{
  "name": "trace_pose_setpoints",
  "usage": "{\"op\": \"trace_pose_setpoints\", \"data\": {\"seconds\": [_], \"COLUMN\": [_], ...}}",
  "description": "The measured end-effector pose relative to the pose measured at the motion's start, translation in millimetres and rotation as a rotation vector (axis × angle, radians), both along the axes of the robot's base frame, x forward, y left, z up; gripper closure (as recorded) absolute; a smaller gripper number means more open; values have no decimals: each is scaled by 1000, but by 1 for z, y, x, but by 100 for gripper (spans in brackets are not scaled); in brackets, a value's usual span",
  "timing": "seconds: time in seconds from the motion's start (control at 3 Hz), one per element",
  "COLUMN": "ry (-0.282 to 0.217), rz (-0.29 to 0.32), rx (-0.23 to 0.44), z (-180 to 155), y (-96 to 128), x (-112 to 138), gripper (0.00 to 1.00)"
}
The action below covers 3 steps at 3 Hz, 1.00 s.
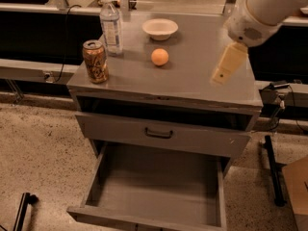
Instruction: Place orange into middle drawer
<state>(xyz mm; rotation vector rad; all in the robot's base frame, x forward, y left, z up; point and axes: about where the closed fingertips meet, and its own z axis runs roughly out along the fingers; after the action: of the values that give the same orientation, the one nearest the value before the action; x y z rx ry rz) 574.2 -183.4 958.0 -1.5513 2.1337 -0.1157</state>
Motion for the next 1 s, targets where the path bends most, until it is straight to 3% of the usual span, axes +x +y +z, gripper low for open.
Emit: {"op": "trace_pose_setpoints", "data": {"seconds": [0.33,0.67,1.0], "ry": [-86,-104,-147], "rz": [-21,-24,-11], "rx": [85,99,172], "z": [0,1,5], "y": [17,18,37], "x": [65,76,82], "gripper": [0,0,0]}}
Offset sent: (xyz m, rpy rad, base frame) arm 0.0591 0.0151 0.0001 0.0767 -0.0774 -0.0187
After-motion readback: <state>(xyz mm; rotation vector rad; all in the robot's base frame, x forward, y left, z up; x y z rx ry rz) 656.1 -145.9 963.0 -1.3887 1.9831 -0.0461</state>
